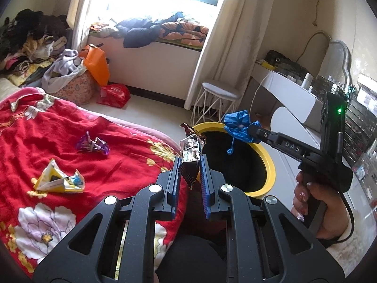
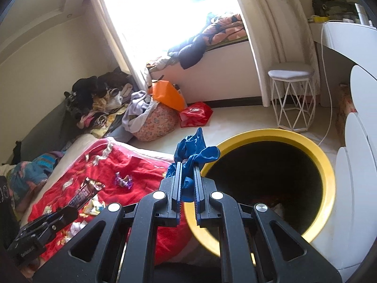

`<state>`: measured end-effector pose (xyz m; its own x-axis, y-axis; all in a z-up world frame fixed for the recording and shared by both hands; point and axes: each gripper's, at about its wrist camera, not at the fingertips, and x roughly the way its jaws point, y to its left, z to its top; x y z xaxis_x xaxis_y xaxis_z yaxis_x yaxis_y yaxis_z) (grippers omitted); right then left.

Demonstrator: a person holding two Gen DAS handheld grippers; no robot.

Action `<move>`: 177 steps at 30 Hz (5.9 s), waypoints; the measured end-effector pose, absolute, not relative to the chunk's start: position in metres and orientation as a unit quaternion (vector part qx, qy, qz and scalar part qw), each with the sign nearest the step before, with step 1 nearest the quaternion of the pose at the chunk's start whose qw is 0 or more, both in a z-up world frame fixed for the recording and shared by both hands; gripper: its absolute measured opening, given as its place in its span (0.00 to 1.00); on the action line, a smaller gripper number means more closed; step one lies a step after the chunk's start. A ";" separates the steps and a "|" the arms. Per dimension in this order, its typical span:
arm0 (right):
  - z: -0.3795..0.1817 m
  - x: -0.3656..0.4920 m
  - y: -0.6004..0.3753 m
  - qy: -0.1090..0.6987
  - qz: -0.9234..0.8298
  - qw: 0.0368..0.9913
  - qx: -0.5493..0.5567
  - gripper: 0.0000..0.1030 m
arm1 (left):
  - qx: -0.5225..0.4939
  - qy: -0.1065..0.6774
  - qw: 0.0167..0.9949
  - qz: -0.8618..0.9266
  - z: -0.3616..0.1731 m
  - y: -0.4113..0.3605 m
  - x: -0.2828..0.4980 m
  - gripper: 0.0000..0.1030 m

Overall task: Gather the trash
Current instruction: 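Carry the blue glove and dark foil wrapper over the yellow bin opening, then open both grippers to drop the glove and foil wrapper into the bin, then move both open grippers back toward the remaining wrappers on the bedspread, then grasp the purple candy wrapper with the right gripper while the left grasps the yellow-white chip bag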

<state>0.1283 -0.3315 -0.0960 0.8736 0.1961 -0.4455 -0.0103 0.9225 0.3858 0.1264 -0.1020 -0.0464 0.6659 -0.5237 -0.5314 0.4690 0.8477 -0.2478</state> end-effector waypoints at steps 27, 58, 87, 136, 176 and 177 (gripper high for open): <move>-0.123 0.127 -0.395 0.246 -0.044 0.944 0.214 0.08 | -0.003 0.322 0.890 -0.324 -0.063 -0.177 0.128 0.11; -0.158 0.140 -0.427 0.291 -0.065 0.922 0.249 0.08 | 0.029 0.368 0.867 -0.335 -0.099 -0.235 0.172 0.11; -0.149 0.128 -0.439 0.256 -0.098 0.927 0.256 0.60 | 0.031 0.323 0.897 -0.300 -0.073 -0.230 0.165 0.90; -0.092 0.136 -0.274 0.244 0.064 0.962 0.106 0.72 | -0.051 0.247 0.957 -0.141 -0.030 -0.058 0.153 0.90; -0.171 0.301 -0.140 0.395 0.208 0.895 0.026 0.60 | -0.179 0.382 0.905 -0.060 -0.127 0.053 0.199 0.62; -0.174 0.305 -0.137 0.399 0.211 0.892 0.024 0.59 | -0.183 0.384 0.903 -0.059 -0.129 0.054 0.200 0.62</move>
